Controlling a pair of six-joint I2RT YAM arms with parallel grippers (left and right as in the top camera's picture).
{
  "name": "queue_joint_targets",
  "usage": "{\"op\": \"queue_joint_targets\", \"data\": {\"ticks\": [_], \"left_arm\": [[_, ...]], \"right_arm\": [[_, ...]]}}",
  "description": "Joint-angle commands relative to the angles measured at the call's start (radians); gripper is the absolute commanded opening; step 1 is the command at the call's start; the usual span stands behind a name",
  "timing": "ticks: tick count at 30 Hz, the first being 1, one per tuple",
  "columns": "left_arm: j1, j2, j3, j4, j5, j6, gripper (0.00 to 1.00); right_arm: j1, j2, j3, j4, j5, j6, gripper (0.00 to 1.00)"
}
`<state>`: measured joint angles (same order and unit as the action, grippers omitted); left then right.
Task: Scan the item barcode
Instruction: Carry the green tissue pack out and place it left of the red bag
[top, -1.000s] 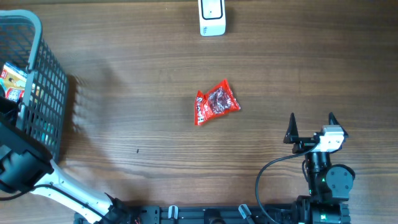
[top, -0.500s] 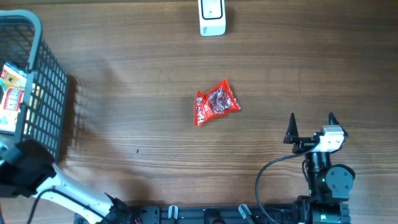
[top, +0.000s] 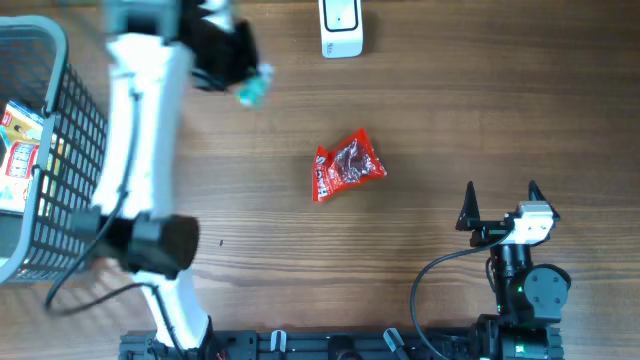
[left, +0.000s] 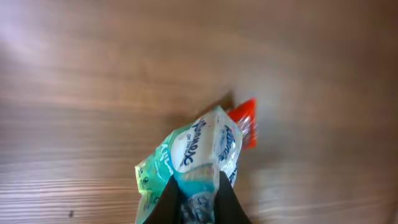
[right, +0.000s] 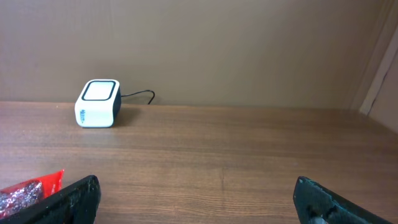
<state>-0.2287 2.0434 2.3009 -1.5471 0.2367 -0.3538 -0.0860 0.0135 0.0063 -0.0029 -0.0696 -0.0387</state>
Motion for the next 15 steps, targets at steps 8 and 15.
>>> {"op": "queue_joint_targets", "data": {"ticks": [8, 15], "left_arm": [[-0.192, 0.153, -0.282, 0.129, -0.073, 0.005, 0.95], [0.026, -0.067, 0.159, -0.099, -0.383, -0.058, 1.0]], "right_arm": [[0.003, -0.006, -0.001, 0.003, 0.01, 0.013, 1.0], [0.003, -0.006, -0.001, 0.003, 0.01, 0.013, 1.0]]}}
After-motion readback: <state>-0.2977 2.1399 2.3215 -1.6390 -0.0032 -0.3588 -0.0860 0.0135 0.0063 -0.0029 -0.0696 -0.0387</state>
